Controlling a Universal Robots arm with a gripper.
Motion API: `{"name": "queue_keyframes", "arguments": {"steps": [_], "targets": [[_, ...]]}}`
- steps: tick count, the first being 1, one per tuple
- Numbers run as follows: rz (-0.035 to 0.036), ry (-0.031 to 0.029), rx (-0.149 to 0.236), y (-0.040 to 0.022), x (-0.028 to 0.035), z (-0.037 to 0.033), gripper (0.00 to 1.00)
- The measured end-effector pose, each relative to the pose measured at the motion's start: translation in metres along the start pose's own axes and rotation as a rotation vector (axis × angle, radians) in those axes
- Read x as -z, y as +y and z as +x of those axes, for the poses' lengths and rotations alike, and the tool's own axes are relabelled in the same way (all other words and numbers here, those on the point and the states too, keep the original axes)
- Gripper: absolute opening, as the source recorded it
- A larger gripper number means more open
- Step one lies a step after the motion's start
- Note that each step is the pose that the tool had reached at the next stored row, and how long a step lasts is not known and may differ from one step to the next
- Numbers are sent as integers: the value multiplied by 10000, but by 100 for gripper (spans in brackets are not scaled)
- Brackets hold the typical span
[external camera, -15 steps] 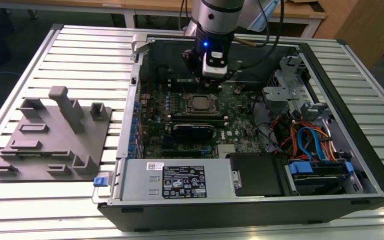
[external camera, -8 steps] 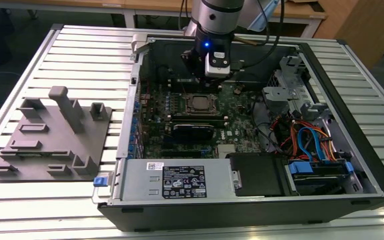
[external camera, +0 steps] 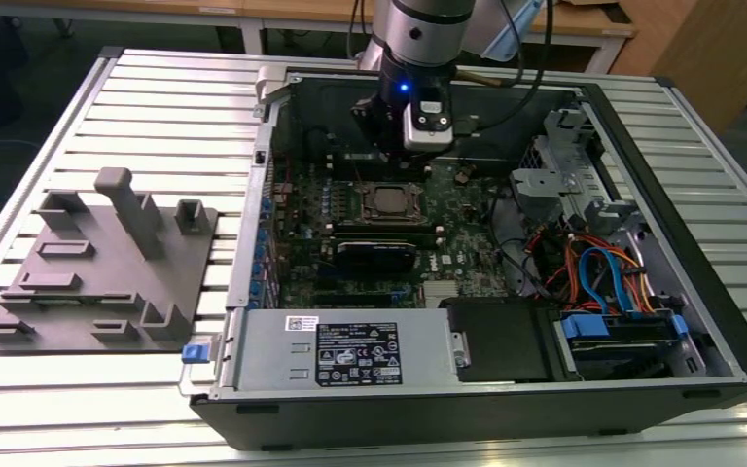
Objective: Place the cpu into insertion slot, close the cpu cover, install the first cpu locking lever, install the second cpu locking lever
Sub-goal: 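Install the first cpu locking lever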
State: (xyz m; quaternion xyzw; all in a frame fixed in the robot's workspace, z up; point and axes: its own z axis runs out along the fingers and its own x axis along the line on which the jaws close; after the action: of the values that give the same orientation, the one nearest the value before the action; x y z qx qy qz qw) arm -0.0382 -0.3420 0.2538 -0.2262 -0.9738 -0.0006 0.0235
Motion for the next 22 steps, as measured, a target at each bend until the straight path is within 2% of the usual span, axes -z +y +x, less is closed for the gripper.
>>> {"name": "queue_keyframes", "arguments": {"steps": [22], "targets": [[68, -14, 1483, 0, 0, 0, 11]]}}
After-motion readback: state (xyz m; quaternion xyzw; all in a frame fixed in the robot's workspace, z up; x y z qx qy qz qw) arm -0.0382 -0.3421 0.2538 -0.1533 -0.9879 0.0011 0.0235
